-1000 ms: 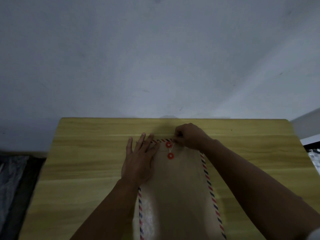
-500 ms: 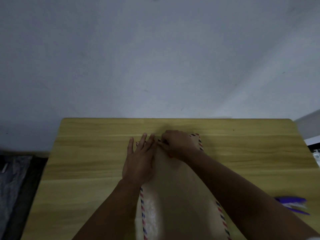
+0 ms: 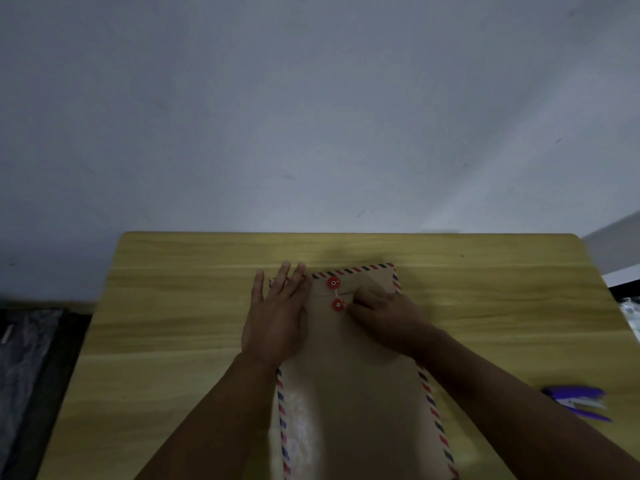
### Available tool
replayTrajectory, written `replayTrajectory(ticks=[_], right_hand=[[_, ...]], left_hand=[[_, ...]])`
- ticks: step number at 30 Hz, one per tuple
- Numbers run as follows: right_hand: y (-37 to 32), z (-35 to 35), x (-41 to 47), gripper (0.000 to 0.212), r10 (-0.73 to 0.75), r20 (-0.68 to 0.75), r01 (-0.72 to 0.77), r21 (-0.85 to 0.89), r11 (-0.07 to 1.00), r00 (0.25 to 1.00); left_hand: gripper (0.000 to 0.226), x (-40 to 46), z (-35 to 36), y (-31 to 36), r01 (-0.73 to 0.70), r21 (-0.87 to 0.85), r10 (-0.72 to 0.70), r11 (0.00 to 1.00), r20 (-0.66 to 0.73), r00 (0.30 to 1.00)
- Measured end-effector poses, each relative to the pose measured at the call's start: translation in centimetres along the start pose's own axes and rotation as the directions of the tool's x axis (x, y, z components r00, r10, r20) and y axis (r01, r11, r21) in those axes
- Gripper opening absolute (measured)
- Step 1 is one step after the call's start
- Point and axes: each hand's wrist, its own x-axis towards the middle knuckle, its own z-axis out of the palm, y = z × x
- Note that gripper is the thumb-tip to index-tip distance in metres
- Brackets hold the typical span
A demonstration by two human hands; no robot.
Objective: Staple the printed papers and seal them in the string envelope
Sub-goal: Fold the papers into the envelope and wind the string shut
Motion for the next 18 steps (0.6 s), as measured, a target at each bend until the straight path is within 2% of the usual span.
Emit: replayTrajectory(ticks=[7,13,18], right_hand=[[-1.9,-0.2,0.7,0.022,0.000,-0.084,-0.003,-0.036,0.999,0.996],[-2.5,-0.1,0.9,0.018,0.077,-0.092,-0.078,-0.008,0.997,0.993],[-0.3,0.1,-1.0,0.028,0.120,-0.124,-0.113,0.059,0.992,0.985]], left_hand=[[0.060,0.0,-0.1,0.1,0.009,-0.016,-0.010,1.000,-0.017,1.000],[0.061,-0.1,-0.3,0.1,0.013,-0.015,-0.013,1.000,-0.012,1.000],[0.059,-0.1,-0.1,0.0,0.009,-0.024,-0.009,1.000,-0.020,1.000]])
